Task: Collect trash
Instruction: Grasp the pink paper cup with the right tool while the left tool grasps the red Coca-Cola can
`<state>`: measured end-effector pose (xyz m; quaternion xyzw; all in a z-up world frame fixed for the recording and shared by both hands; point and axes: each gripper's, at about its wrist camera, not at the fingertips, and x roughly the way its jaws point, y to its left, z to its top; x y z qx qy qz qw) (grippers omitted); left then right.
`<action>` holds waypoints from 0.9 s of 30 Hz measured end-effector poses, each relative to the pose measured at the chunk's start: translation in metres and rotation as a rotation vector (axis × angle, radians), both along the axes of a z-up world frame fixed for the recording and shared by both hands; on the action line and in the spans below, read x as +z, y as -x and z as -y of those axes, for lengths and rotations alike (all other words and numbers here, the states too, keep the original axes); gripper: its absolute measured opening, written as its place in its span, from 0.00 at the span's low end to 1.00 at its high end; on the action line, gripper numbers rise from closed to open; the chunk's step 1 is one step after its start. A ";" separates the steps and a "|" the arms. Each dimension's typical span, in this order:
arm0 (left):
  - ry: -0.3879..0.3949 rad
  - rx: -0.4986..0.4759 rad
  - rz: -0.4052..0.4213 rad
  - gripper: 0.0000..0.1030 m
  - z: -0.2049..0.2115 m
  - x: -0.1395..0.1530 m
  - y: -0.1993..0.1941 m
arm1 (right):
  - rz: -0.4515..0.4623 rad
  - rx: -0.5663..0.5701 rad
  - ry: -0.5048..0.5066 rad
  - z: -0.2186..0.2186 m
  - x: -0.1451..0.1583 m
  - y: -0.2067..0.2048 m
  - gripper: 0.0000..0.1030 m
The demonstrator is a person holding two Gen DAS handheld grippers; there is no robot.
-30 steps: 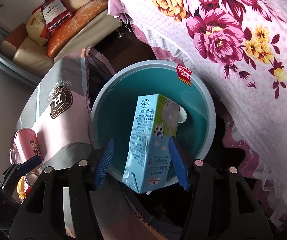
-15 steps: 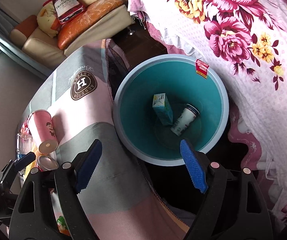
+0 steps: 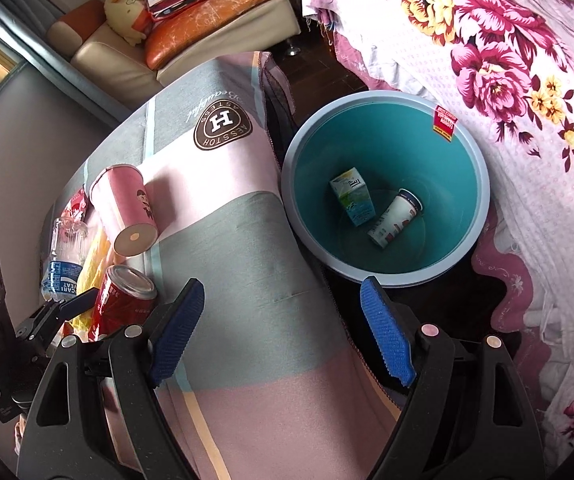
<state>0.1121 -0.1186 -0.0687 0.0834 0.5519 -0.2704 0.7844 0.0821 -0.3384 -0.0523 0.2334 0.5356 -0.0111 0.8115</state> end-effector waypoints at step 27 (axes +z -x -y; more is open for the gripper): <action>0.192 0.096 0.068 0.51 -0.054 0.052 0.010 | -0.021 0.104 0.058 -0.052 0.015 -0.017 0.74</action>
